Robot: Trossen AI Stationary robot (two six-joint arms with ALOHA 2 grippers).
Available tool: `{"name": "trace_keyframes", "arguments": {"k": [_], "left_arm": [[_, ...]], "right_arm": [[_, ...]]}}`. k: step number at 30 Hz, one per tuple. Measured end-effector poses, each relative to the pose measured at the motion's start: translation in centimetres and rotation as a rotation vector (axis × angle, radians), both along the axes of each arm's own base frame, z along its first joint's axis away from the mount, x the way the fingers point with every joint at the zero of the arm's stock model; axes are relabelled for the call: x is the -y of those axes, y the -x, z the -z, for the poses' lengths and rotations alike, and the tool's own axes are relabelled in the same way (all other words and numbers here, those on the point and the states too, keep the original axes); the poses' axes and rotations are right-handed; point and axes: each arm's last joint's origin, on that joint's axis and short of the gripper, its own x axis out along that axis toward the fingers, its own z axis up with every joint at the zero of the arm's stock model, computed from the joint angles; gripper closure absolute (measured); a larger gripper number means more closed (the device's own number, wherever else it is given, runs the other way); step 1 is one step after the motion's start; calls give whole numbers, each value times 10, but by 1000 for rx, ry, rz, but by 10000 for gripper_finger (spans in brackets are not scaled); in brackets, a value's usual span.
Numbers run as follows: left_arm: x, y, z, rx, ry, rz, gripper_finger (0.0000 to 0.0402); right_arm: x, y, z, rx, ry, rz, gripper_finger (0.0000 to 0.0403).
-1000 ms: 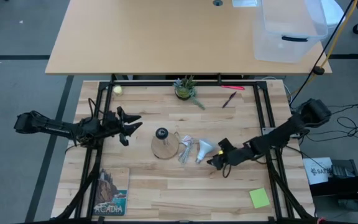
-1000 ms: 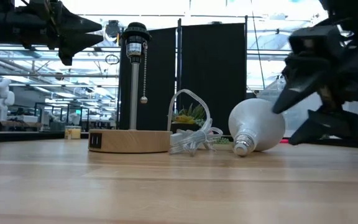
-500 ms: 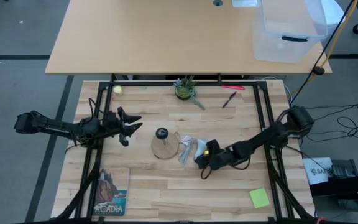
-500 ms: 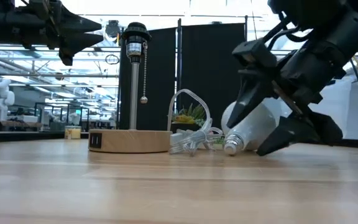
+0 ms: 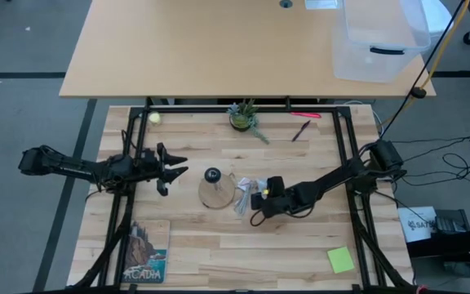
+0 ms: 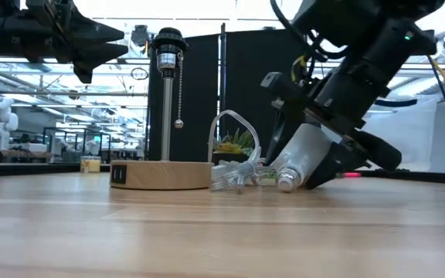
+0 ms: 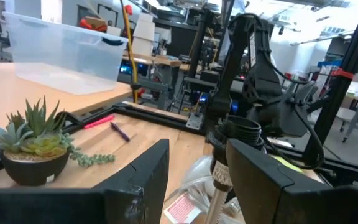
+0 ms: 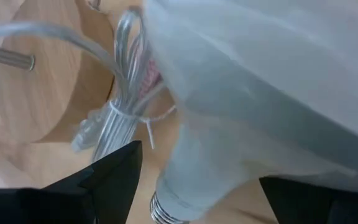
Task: Screw lightbulb
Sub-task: Insert the lightbulb into the lamp
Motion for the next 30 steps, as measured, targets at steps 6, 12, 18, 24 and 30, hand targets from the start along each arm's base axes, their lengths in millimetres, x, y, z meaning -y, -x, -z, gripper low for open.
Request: {"name": "trace_keyframes", "arguments": {"k": [6,12,18,24,30], "left_arm": [[3,0,1,-6,0,23,237],[4,0,1,-6,0,32,237],[4,0,1,-5,3,32,237],[4,0,1,-5,2,31,237],[4,0,1,-5,2,31,237]], "right_arm": [[8,1,0,-83,35,21,103],[12,7,2,-153,73,36,103],[15,12,3,-215,130,25,103],[17,18,5,-283,178,2,103],[19,23,6,-336,214,-5,103]]}}
